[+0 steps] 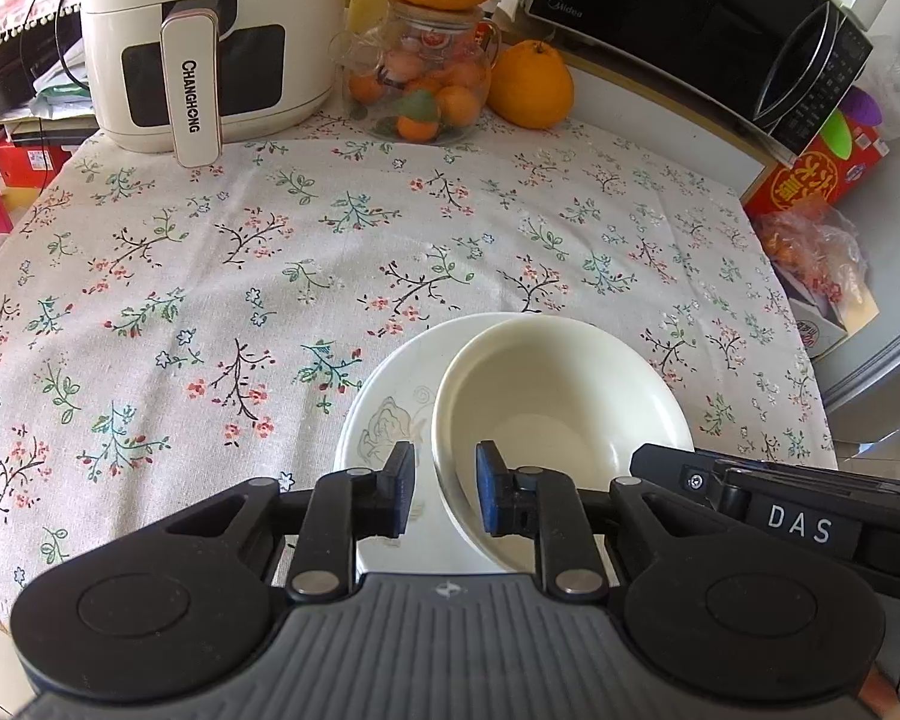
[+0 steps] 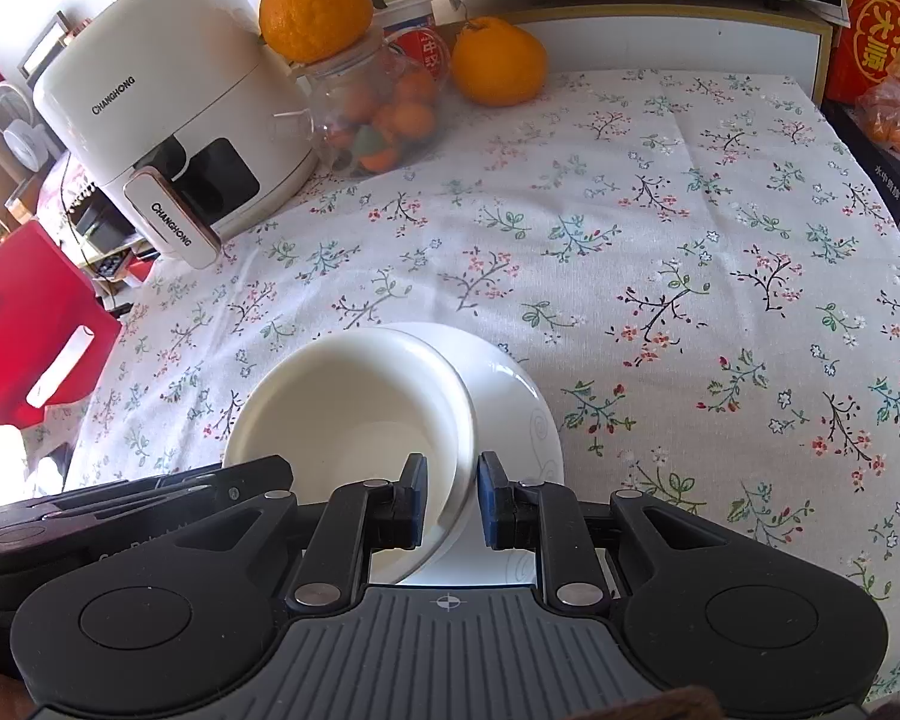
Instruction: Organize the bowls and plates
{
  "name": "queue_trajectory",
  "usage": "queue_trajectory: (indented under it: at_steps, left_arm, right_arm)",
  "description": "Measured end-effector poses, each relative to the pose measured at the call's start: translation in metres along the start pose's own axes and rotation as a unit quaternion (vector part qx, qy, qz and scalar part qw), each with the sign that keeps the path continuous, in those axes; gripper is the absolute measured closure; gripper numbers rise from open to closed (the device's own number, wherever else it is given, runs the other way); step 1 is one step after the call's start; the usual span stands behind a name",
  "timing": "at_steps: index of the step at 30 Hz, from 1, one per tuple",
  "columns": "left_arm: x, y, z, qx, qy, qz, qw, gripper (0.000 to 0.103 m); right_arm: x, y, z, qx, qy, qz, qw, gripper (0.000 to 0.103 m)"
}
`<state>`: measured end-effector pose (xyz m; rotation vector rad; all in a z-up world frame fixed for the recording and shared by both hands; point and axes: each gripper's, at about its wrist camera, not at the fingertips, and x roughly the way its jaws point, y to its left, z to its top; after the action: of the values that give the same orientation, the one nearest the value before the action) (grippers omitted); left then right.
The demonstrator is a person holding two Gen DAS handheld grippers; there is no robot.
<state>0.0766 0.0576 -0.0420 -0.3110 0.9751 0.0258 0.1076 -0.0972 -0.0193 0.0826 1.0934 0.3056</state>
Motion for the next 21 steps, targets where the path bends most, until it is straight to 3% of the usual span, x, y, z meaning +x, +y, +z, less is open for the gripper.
queue_trajectory:
  at_steps: [7, 9, 12, 16, 20, 21]
  left_arm:
    - [-0.026, 0.008, -0.001, -0.013, -0.04, 0.013, 0.999, 0.077]
    - [-0.037, 0.008, -0.007, -0.009, -0.054, 0.021, 0.9983, 0.069]
    - [-0.05, 0.007, -0.023, -0.003, -0.064, 0.03, 0.9975, 0.057]
    - [-0.061, 0.001, -0.051, 0.018, -0.056, 0.039, 0.9975, 0.053]
    - [-0.074, -0.004, -0.076, 0.03, -0.047, 0.035, 0.9978, 0.035]
    - [-0.078, -0.007, -0.081, 0.037, -0.046, 0.038, 0.9975, 0.031]
  right_arm:
    - [-0.025, -0.009, -0.001, 0.006, -0.033, 0.01, 0.999, 0.083]
    - [-0.034, -0.011, -0.01, 0.001, -0.038, 0.021, 0.999, 0.082]
    - [-0.044, -0.009, -0.03, -0.011, -0.033, 0.032, 0.999, 0.072]
    - [-0.06, -0.005, -0.056, -0.021, -0.026, 0.048, 0.998, 0.07]
    - [-0.087, 0.005, -0.083, -0.074, -0.064, 0.002, 0.995, 0.048]
    - [-0.093, 0.006, -0.088, -0.083, -0.068, -0.003, 0.994, 0.037]
